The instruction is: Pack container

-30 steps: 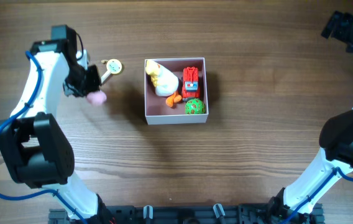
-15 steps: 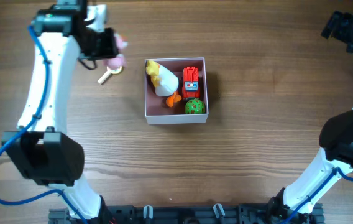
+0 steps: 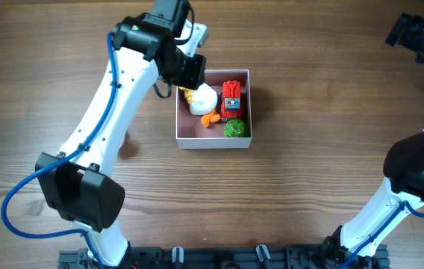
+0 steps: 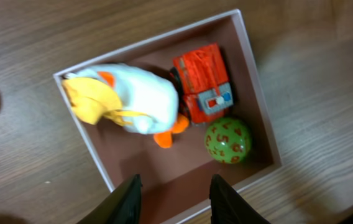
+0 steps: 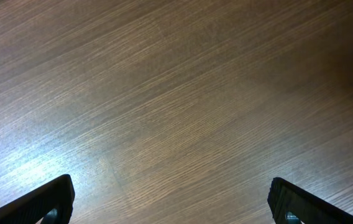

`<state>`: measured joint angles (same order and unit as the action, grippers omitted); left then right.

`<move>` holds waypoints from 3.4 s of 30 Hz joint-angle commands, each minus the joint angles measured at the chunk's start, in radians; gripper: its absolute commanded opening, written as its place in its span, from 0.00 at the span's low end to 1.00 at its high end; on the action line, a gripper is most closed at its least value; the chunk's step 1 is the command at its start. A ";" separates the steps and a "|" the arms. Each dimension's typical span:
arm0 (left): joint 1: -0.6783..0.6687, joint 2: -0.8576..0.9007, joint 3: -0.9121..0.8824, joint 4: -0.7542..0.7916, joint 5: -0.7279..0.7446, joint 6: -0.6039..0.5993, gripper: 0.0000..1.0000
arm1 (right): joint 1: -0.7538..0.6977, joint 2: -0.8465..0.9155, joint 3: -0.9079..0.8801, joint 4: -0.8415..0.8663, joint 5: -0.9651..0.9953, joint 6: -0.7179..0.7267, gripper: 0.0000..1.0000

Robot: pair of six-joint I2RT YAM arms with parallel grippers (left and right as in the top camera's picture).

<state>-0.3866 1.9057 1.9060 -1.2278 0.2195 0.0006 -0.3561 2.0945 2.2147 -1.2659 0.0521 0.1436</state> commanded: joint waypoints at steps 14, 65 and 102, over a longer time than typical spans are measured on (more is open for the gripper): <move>0.164 -0.013 0.023 -0.126 -0.386 -0.378 1.00 | 0.005 0.003 0.002 0.002 -0.008 -0.010 1.00; 0.501 -0.387 -0.566 -0.256 -0.441 -0.548 1.00 | 0.005 0.003 0.002 0.002 -0.008 -0.010 1.00; 0.814 -0.090 -0.584 0.200 -0.240 0.122 0.98 | 0.005 0.003 0.002 0.002 -0.008 -0.010 1.00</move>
<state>0.4297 1.7866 1.3228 -0.9955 -0.0040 0.1040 -0.3561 2.0945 2.2147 -1.2663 0.0521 0.1436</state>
